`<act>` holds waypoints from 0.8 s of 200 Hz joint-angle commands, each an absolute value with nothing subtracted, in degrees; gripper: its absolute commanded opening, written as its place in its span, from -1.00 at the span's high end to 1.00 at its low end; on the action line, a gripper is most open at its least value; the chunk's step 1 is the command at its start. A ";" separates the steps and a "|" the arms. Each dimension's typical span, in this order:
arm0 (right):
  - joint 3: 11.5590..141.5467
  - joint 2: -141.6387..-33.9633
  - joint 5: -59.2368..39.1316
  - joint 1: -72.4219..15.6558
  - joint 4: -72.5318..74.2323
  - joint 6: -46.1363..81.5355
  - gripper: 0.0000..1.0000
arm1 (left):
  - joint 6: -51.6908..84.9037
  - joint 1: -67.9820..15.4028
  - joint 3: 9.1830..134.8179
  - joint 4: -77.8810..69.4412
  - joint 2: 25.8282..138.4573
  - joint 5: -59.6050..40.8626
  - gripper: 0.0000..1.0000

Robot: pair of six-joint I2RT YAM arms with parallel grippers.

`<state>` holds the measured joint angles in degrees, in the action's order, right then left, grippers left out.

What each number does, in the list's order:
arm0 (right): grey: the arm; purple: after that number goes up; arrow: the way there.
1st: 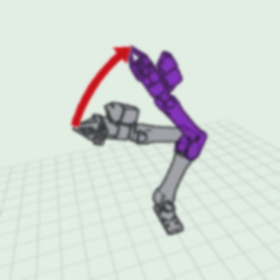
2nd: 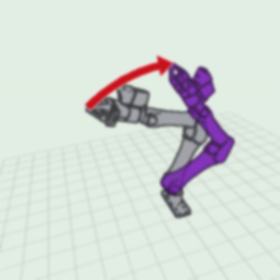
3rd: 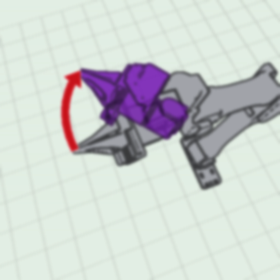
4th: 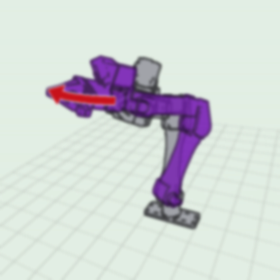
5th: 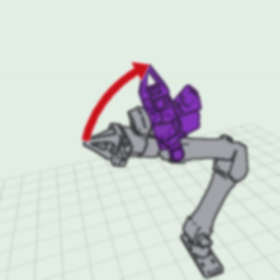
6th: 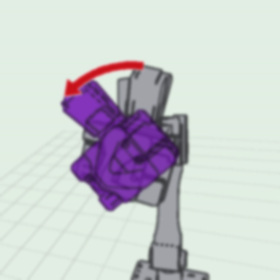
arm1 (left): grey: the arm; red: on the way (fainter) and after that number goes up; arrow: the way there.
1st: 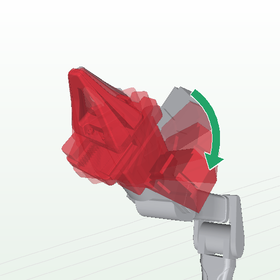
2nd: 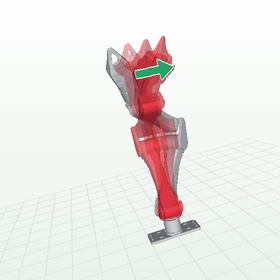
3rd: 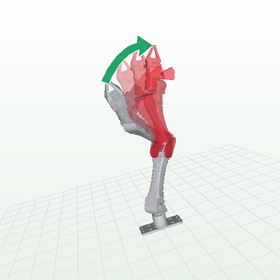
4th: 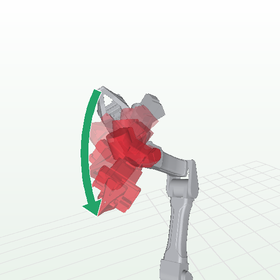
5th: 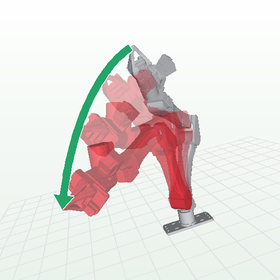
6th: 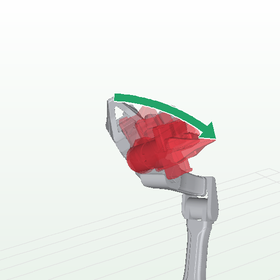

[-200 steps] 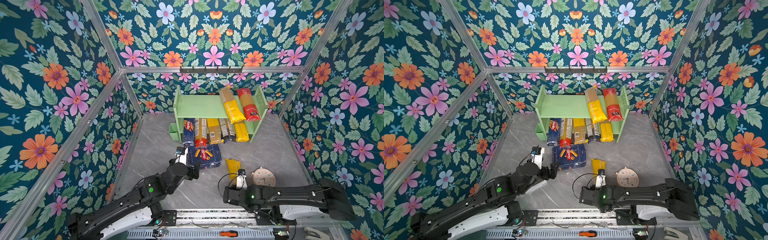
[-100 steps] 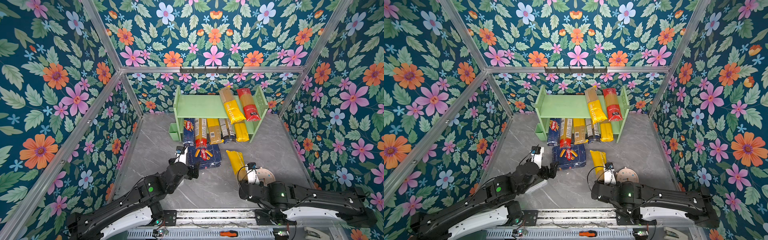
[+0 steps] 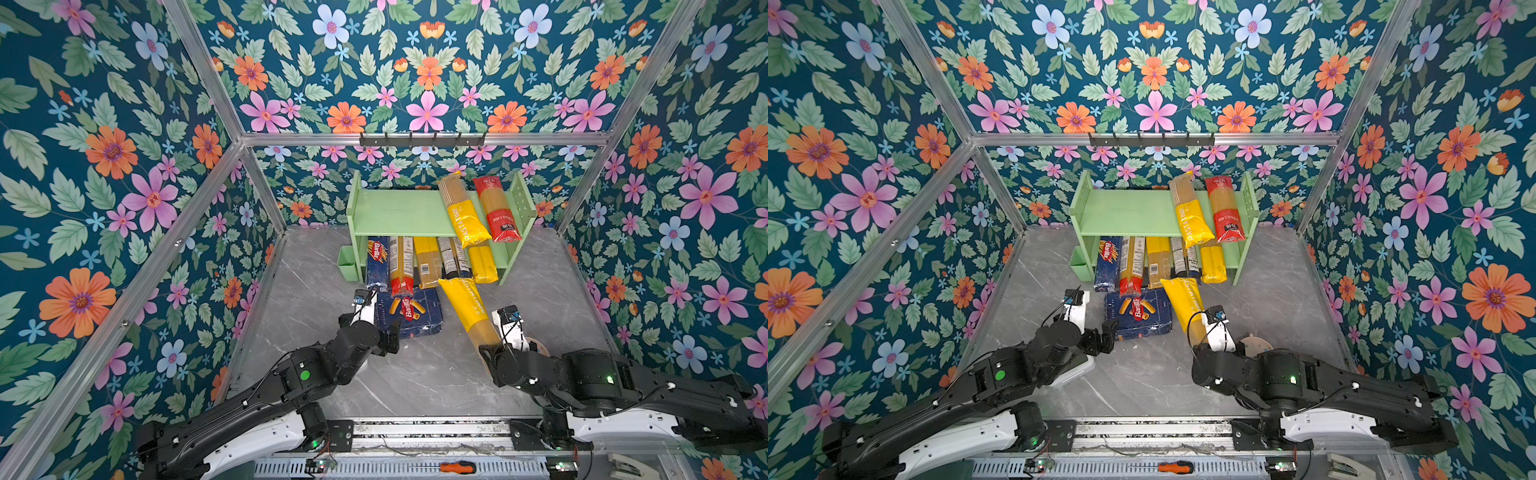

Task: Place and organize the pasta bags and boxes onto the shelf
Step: 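Lift the Pastatime bag with the right gripper and carry it to the top tier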

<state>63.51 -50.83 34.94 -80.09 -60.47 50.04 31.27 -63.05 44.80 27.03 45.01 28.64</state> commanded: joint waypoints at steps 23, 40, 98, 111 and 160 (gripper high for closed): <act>68.75 -50.03 42.13 -80.13 -58.89 41.62 0.68 | 30.65 -62.96 45.18 25.83 46.39 29.92 -1.00; 70.77 -50.38 43.33 -80.17 -57.84 38.49 0.68 | 30.17 -63.02 44.70 24.52 46.76 29.47 -1.00; 79.18 -54.84 47.27 -77.64 -50.62 25.72 0.64 | 28.60 -62.94 43.62 22.16 47.63 28.66 -1.00; 81.11 -56.37 44.31 -74.06 -48.58 23.12 0.63 | 28.09 -62.93 43.76 22.06 48.01 28.08 -1.00; 88.38 -65.65 32.44 -58.03 -44.71 17.55 0.63 | 24.95 -62.78 45.30 22.06 48.16 28.74 -0.99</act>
<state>85.21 -62.30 37.04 -62.98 -52.99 22.13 27.88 -63.02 43.94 23.62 48.36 28.29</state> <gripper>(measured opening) 0.358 0.997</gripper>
